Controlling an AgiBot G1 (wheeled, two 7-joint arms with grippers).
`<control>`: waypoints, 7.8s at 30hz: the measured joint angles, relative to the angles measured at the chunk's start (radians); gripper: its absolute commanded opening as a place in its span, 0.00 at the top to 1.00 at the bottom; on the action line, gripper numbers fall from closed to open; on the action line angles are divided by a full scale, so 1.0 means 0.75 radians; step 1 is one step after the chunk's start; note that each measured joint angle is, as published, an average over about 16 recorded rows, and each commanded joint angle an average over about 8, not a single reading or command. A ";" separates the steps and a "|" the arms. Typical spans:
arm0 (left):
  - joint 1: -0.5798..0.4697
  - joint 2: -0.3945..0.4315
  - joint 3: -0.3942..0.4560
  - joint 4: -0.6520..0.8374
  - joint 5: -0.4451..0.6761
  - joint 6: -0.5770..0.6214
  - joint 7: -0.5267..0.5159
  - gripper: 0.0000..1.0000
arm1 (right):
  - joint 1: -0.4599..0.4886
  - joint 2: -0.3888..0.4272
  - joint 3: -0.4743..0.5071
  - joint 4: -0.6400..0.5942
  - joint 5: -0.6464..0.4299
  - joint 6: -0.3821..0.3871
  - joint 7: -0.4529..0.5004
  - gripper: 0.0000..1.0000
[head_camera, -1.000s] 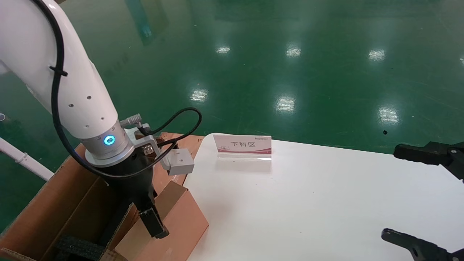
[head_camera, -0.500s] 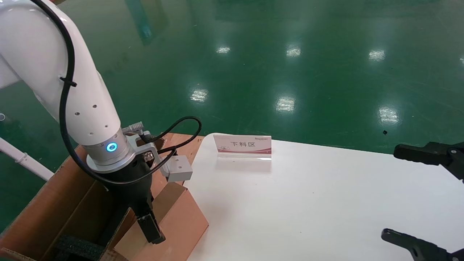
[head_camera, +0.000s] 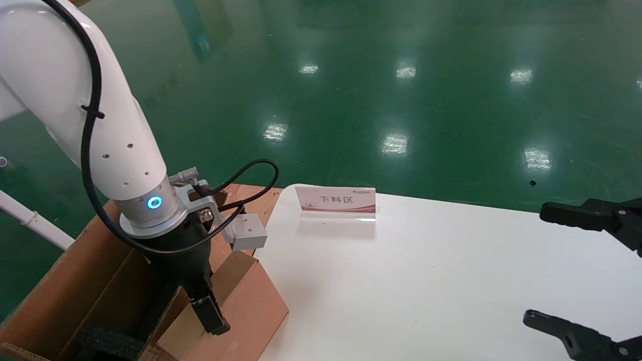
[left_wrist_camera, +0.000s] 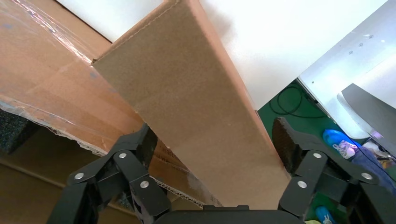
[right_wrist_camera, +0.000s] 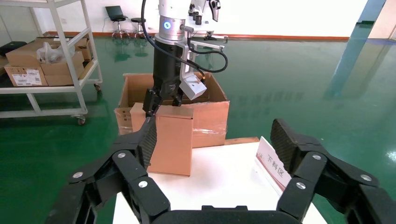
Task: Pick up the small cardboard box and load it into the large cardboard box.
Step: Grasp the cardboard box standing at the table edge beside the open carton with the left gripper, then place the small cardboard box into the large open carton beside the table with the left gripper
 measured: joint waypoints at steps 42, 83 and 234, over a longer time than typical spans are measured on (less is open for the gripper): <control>-0.520 -0.126 -0.136 0.231 -0.033 0.075 0.116 1.00 | 0.001 0.000 -0.002 -0.001 0.001 0.000 -0.001 1.00; -0.612 -0.092 0.864 0.631 -0.280 0.020 0.204 1.00 | 0.002 0.002 -0.005 -0.001 0.003 0.001 -0.003 0.00; 0.398 0.168 0.834 1.605 -0.369 -0.221 0.293 0.00 | 0.003 0.006 -0.014 -0.002 0.010 0.006 -0.007 0.00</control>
